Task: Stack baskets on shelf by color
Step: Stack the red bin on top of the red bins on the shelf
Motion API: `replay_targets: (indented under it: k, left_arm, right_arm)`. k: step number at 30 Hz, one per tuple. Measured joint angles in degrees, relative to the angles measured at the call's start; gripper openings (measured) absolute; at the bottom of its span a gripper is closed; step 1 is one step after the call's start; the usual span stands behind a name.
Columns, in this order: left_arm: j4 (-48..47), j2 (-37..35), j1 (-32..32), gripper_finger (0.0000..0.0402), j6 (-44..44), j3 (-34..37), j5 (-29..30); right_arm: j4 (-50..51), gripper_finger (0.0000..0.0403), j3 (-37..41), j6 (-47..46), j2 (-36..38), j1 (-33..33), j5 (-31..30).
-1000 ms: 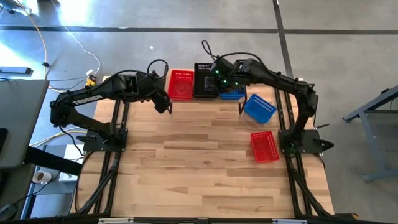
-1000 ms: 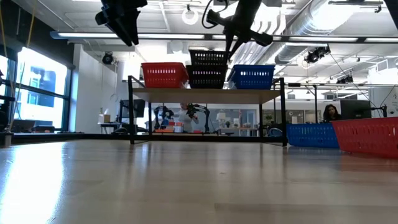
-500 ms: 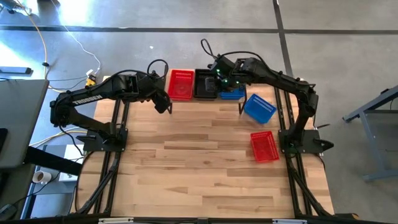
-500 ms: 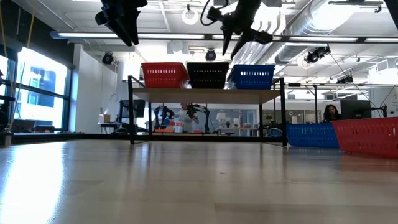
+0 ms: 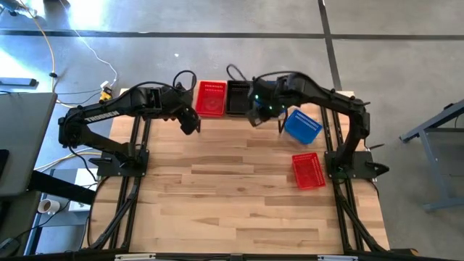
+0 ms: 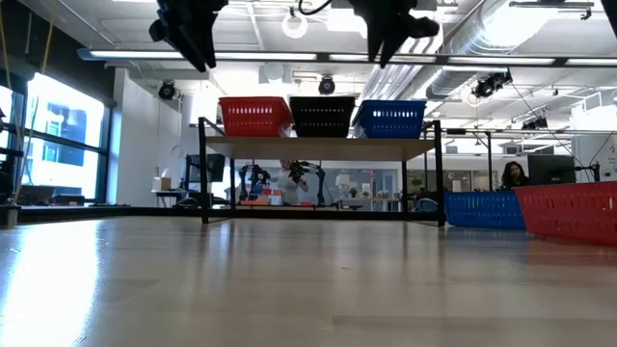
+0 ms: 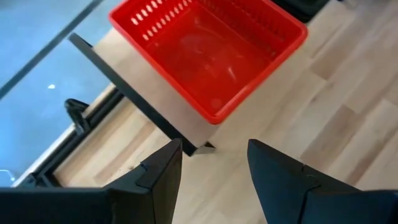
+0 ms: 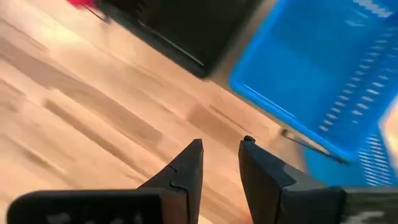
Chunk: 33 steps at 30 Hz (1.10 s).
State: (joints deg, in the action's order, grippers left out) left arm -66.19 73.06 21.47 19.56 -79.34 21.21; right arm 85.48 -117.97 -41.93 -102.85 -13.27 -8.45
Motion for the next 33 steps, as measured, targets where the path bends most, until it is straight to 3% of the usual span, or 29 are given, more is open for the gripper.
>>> replay_targets:
  k: [5,14,21,33]
  left_arm:
    - [0.0,0.0,-2.3,0.0172,1.3,0.0,-0.4]
    - [0.0,0.0,-9.2,0.0172,2.3,0.0,0.1]
    - [0.0,0.0,-12.7,0.0172,2.9,0.0,0.2]
    - [0.1,0.0,-13.8,0.0172,5.5,0.0,0.0]
  right_arm:
    - [4.6,0.009,0.0,-1.5,0.0,4.9,-6.3]
    - [4.5,0.009,2.3,-4.6,1.3,11.8,-9.2]
    - [4.3,0.009,13.2,-14.3,7.6,16.2,-9.3]
    - [1.2,0.009,33.2,-33.5,20.0,24.3,-4.5]
